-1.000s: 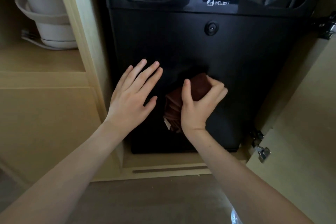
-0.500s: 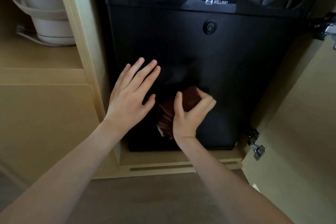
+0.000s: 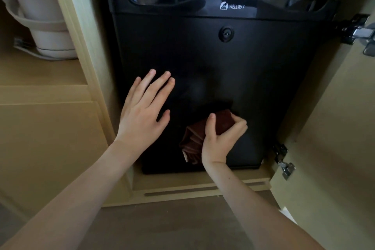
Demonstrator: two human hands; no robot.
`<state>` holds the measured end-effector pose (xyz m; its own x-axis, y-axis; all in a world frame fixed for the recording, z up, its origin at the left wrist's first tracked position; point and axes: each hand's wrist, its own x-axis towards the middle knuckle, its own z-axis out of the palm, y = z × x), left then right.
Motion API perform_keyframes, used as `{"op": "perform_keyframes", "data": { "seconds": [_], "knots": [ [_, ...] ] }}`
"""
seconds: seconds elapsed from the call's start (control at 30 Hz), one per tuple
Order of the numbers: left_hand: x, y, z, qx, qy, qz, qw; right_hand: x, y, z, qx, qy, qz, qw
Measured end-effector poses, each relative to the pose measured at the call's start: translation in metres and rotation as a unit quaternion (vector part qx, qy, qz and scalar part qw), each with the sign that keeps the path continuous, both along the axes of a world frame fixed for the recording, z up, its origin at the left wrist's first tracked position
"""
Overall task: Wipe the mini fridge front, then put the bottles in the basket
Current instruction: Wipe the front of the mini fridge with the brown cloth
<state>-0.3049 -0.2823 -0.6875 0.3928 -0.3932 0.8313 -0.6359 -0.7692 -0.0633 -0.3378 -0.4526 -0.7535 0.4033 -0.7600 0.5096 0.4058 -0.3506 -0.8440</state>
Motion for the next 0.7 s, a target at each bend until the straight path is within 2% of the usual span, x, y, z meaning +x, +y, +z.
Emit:
{"op": "perform_keyframes", "data": {
  "seconds": [0.1, 0.17, 0.23, 0.37, 0.43, 0.6, 0.7],
  "knots": [
    [0.000, 0.001, 0.001, 0.010, 0.003, 0.003, 1.000, -0.007, -0.006, -0.033, 0.018, 0.038, -0.011, 0.999],
    [-0.001, 0.002, 0.000, 0.019, -0.001, 0.012, 1.000, -0.014, -0.013, -0.040, 0.002, 0.065, 0.030, 0.997],
    [0.000, 0.002, 0.004, 0.034, -0.014, 0.017, 0.999, -0.015, -0.023, -0.028, -0.010, 0.075, 0.064, 0.995],
    [0.001, -0.008, 0.010, 0.045, -0.016, 0.016, 0.999, -0.005, -0.037, 0.018, -0.009, 0.021, 0.029, 0.999],
    [0.001, -0.017, 0.009, 0.039, -0.009, 0.022, 0.999, -0.005, -0.039, 0.019, -0.019, 0.020, 0.033, 0.999],
    [0.001, -0.021, 0.010, 0.041, -0.023, 0.024, 0.999, -0.021, -0.047, -0.016, -0.035, 0.082, 0.029, 0.996],
    [0.002, -0.021, 0.011, 0.052, -0.032, 0.025, 0.998, -0.016, -0.053, 0.013, -0.055, 0.062, 0.036, 0.996]
  ]
}}
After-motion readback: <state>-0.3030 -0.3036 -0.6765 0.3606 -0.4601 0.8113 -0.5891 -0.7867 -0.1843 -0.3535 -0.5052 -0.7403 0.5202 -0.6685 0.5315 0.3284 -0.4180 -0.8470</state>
